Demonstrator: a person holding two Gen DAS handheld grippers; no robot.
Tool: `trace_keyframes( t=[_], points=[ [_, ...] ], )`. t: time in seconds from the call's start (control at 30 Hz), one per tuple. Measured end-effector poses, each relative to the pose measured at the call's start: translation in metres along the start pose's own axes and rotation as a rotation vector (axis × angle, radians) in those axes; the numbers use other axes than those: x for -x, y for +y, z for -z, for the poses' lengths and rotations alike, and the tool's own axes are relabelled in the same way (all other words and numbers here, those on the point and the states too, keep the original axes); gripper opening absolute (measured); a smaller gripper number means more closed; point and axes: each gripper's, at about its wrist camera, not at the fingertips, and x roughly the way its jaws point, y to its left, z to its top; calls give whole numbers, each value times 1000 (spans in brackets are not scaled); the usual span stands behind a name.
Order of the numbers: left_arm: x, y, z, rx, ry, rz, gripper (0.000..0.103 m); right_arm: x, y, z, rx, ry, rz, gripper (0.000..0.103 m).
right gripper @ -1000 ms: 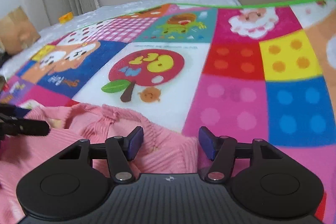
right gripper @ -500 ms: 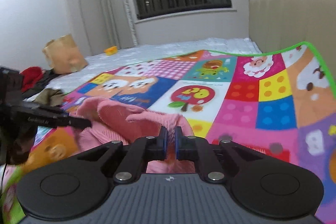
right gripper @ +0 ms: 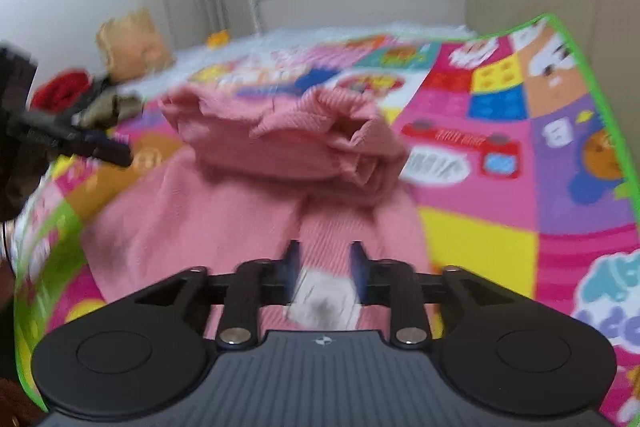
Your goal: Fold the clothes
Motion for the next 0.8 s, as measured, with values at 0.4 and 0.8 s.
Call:
trace_keyframes(
  t=[0.4, 0.8],
  points=[
    [-78, 3, -85, 71, -63, -78, 95, -66, -12, -85, -74, -132, 61, 73],
    [-195, 85, -117, 202, 91, -67, 95, -219, -94, -115, -216, 103, 104, 73]
  ],
)
